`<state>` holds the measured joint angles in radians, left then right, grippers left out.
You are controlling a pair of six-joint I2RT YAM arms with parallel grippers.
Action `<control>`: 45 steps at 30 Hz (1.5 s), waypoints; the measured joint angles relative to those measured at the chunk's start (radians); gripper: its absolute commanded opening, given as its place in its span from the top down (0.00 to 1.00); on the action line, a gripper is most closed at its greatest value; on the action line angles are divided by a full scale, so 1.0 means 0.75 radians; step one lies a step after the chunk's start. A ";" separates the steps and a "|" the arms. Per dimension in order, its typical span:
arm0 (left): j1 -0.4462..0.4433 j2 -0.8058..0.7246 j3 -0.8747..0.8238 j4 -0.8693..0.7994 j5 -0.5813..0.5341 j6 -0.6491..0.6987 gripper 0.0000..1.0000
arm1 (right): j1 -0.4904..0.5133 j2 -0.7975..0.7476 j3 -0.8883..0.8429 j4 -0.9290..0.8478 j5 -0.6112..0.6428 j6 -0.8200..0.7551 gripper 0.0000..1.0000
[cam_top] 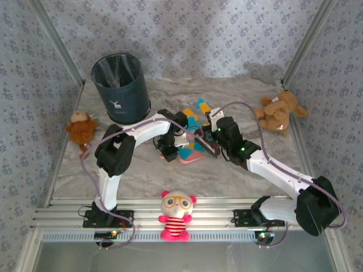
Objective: Sweep away the paper scraps from the table
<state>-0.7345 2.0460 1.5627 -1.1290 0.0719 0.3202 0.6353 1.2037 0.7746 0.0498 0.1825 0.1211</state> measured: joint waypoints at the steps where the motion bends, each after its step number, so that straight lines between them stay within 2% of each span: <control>1: -0.001 0.000 0.000 0.000 0.002 0.000 1.00 | 0.002 -0.003 0.000 -0.004 -0.001 0.006 1.00; 18: -0.011 0.005 0.010 0.007 0.039 0.001 1.00 | 0.012 -0.090 -0.003 -0.036 0.021 0.148 1.00; 31: -0.011 -0.007 -0.038 0.051 0.039 0.001 1.00 | 0.029 -0.171 -0.002 -0.133 0.325 0.203 1.00; 38: -0.011 -0.156 -0.124 0.133 0.046 -0.031 1.00 | 0.027 -0.241 -0.002 -0.211 0.428 0.203 1.00; 45: -0.011 -0.352 -0.169 0.202 0.101 -0.076 1.00 | -0.018 -0.297 -0.008 -0.244 0.420 0.203 1.00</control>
<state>-0.7425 1.7821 1.4361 -0.9775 0.1478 0.2634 0.6220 0.9810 0.7689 -0.1333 0.4976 0.2733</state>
